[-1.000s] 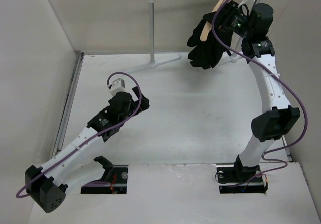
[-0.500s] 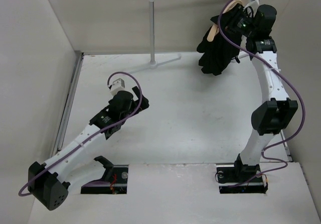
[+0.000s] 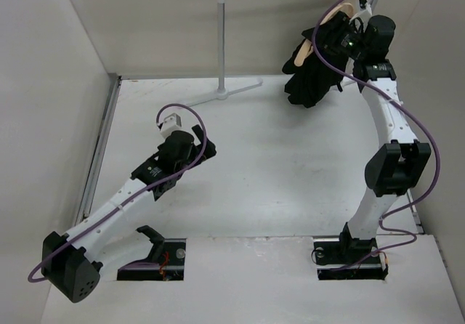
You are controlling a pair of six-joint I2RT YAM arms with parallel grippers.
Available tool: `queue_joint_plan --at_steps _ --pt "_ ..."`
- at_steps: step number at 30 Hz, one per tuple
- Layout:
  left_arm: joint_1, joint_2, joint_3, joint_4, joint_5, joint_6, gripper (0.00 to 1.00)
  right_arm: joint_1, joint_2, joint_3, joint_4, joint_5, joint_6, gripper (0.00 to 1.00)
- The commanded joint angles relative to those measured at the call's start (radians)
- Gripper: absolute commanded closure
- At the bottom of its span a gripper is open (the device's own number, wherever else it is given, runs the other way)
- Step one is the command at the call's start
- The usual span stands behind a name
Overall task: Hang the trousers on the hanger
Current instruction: Place the hanger at the clothesline, then reset both arms
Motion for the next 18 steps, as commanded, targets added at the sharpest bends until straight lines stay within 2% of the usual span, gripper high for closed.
queue_joint_plan --at_steps 1,11,18 --pt "0.013 -0.003 0.036 0.006 -0.006 -0.007 0.0 -0.005 -0.069 -0.029 0.075 0.048 -0.031 0.31" --pt "0.045 -0.006 0.048 0.003 0.016 -0.004 0.0 -0.014 -0.171 -0.086 0.064 0.092 -0.035 0.01" --pt "0.096 0.014 0.1 0.0 0.051 0.01 0.0 -0.014 -0.305 -0.217 0.057 0.143 -0.029 0.0"
